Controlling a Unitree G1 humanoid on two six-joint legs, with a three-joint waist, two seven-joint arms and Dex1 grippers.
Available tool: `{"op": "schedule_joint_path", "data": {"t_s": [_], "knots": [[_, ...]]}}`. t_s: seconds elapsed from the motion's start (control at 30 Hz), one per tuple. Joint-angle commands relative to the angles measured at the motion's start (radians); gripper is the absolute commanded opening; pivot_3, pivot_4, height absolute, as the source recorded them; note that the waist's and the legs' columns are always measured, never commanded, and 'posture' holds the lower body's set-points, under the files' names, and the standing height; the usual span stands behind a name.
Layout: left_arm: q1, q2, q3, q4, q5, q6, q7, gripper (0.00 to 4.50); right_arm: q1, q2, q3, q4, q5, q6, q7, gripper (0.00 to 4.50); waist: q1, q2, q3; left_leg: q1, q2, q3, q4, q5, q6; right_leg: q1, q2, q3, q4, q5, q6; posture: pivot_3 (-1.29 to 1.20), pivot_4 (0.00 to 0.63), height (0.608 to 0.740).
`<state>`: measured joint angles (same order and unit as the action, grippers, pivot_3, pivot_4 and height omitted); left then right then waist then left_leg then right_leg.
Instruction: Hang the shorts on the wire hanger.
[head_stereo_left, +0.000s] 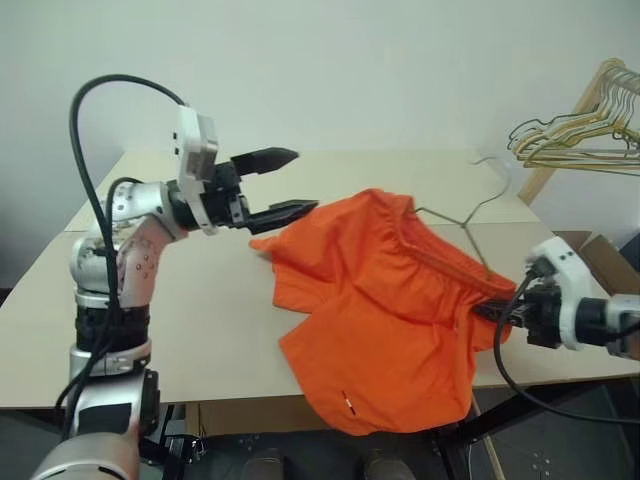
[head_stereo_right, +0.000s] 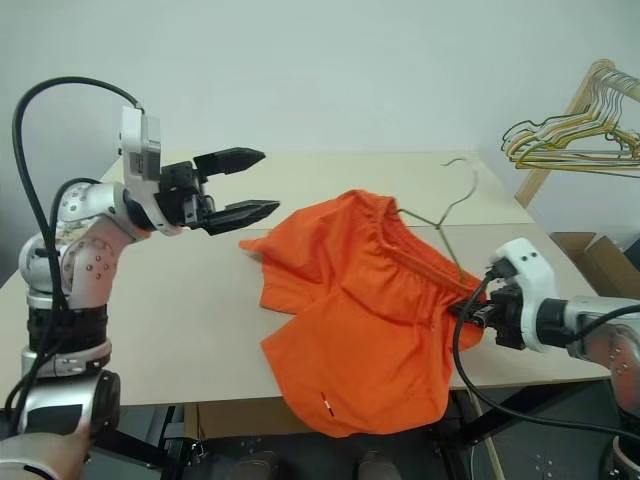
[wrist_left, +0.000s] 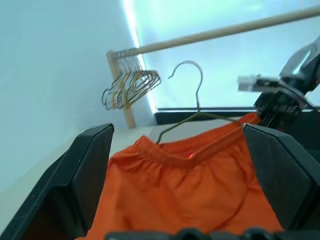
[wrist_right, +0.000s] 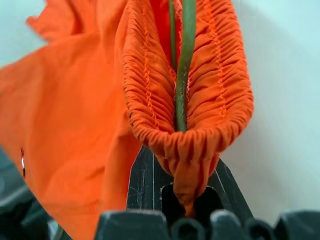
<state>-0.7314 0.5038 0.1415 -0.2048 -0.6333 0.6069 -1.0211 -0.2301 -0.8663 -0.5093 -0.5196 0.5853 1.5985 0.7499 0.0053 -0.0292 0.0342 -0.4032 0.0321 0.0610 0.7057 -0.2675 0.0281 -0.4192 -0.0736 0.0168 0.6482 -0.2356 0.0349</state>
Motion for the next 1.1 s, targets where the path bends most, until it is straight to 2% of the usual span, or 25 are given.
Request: {"op": "schedule_joint_path", "data": {"t_s": [0.03,0.3,0.47,0.67,0.97,1.1], "knots": [[-0.023,-0.059,-0.004,-0.079,-0.082,0.052,0.099,4.48,-0.030,0.030,-0.120,0.024,0.030,0.016,-0.164,0.00,-0.003,0.000,0.000,0.001,0.000,0.000,0.000,0.000,0.000,0.001,0.000,0.000,0.000,0.000,0.000,-0.10,0.000,0.740],[-0.061,-0.131,-0.037,-0.068,-0.120,0.068,0.191,4.48,-0.116,0.174,-0.272,0.140,0.028,0.016,-0.608,0.00,-0.048,0.003,-0.002,0.002,-0.001,0.001,-0.002,0.000,0.000,0.001,0.001,0.002,-0.001,0.000,0.000,-0.15,0.000,0.740],[-0.061,-0.132,-0.029,-0.083,-0.166,0.089,0.214,4.48,-0.152,0.197,-0.325,0.166,0.137,0.016,-0.795,0.00,-0.074,0.011,-0.007,0.002,-0.001,0.002,-0.004,0.000,0.000,0.001,0.001,0.005,-0.001,0.000,0.000,-0.15,0.000,0.740],[-0.061,-0.118,-0.026,-0.090,-0.198,0.101,0.233,4.48,-0.294,0.206,-0.400,0.279,0.137,0.016,-1.054,0.00,-0.102,0.016,-0.010,0.009,-0.002,0.005,-0.009,0.000,0.000,0.003,0.002,0.011,-0.002,0.000,0.000,-0.14,0.000,0.740],[-0.050,-0.096,-0.033,-0.101,-0.212,0.095,0.246,4.48,-0.514,0.248,-0.550,0.361,0.109,0.016,-1.287,0.00,-0.111,0.018,-0.011,0.019,-0.001,0.006,-0.012,0.000,0.001,0.013,0.003,0.014,-0.006,-0.001,0.001,-0.14,0.000,0.740],[-0.047,-0.093,-0.037,-0.104,-0.212,0.093,0.249,4.48,-0.630,0.290,-0.658,0.375,0.039,0.016,-1.371,0.00,-0.114,0.018,-0.011,0.019,-0.001,0.006,-0.013,-0.001,0.001,0.013,0.003,0.014,-0.007,-0.001,0.001,-0.14,0.000,0.740]]}}
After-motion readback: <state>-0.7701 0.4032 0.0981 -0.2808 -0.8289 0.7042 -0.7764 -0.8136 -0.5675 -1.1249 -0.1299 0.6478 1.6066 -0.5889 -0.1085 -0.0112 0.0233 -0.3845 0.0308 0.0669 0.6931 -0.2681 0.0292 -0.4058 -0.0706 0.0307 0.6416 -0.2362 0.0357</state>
